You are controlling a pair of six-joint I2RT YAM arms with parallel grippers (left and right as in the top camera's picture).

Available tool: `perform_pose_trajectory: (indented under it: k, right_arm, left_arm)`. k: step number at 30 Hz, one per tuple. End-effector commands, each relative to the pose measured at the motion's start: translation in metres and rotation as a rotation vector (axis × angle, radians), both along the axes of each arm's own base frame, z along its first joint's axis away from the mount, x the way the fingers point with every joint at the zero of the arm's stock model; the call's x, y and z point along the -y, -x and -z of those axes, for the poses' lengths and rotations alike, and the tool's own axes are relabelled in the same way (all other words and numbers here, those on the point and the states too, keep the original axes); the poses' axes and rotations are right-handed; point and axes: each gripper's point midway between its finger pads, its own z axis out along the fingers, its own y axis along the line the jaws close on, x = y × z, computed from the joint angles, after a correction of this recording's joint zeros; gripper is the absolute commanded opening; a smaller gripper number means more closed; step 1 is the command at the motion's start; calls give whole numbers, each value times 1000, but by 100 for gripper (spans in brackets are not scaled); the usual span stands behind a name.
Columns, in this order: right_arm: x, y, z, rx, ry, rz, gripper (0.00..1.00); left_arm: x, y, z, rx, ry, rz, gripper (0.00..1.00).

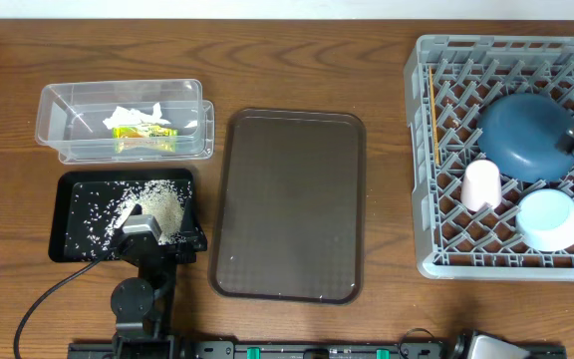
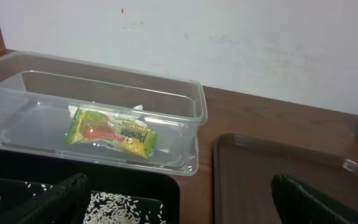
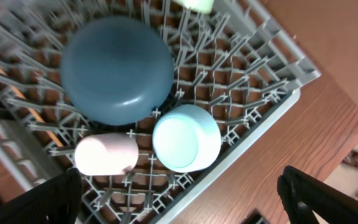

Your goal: Sort waste into correct bins and load items into the dishwasher rack

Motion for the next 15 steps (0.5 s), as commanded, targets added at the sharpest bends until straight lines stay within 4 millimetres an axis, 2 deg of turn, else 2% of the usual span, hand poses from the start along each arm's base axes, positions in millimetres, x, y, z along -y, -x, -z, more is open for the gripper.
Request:
perform_pose_trajectory:
  k: [1,3,7,9,11,15]
  right_arm:
    - [-7,19,-25,96,11,-3,99]
    - [-17,22,-35,161,-14,-30,99]
    - [-48,7,-67,389,-47,-167,99]
    - [-65,2,-75,472,-41,-254,99]
    - [-80,1,-75,532,-38,-323,99]
    - [-103,4,-55,622,-35,-409,99]
  left_arm:
    - [-4,2,15,-51,-2,-27,95]
    - [-4,2,15,-51,-2,-27,95]
    - [-4,2,15,-51,-2,-27,95]
    - [-4,2,15,-51,-2,-27,95]
    - [-4,2,15,-51,-2,-27,95]
    - [-4,2,15,-51,-2,-27,95]
